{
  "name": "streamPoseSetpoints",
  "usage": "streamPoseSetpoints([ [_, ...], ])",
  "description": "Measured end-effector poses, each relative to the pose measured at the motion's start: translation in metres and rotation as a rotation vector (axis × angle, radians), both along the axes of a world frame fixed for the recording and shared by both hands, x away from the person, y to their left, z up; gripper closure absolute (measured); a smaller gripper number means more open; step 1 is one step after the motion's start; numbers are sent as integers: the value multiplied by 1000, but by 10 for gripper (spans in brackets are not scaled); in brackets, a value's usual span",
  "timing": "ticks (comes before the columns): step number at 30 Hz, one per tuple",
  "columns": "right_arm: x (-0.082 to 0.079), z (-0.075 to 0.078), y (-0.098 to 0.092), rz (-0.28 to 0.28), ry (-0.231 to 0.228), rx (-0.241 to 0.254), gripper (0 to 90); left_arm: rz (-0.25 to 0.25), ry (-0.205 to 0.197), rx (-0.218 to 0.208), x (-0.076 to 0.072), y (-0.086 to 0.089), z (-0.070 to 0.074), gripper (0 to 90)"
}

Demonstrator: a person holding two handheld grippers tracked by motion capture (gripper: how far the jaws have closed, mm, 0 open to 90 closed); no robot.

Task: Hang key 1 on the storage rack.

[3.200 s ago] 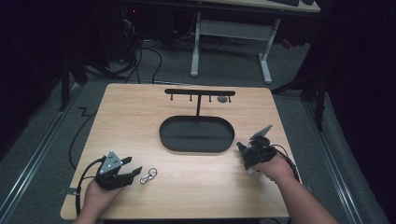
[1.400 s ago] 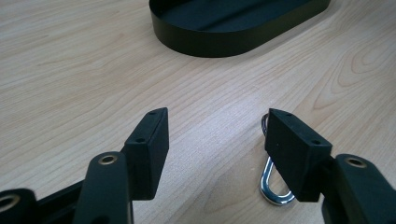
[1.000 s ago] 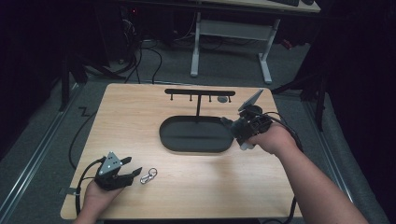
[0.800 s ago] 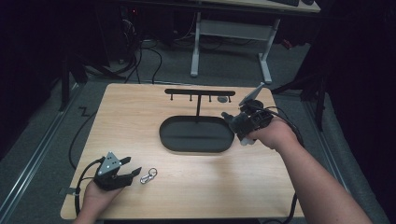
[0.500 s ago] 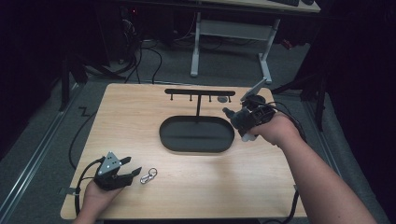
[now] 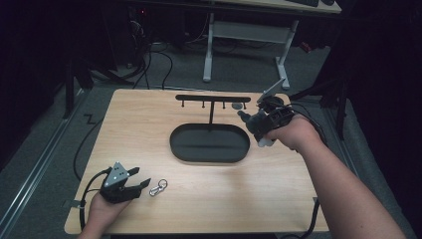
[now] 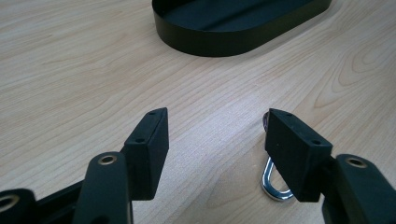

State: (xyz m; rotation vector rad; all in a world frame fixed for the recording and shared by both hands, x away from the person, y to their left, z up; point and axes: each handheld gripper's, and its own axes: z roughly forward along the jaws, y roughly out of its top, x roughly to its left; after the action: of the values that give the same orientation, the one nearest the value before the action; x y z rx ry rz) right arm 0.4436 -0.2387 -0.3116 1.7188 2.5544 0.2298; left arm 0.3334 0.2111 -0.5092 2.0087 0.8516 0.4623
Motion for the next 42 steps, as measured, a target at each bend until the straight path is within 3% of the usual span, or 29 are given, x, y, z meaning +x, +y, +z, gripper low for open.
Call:
streamPoseSetpoints([
  [6,4,9,2,-4,-24,32,493,0,0,-2,0,0,0,403],
  [14,12,16,4,-9,-41,26,493,0,0,-3,0,0,0,404],
  [27,24,11,1,-44,-77,28,492,-9,4,6,0,-1,0,404],
  [32,26,5,-6,-60,-81,24,492,-13,4,7,0,-2,-1,404],
  [42,22,-26,-15,-61,-51,25,491,-20,5,19,0,-4,-2,405],
])
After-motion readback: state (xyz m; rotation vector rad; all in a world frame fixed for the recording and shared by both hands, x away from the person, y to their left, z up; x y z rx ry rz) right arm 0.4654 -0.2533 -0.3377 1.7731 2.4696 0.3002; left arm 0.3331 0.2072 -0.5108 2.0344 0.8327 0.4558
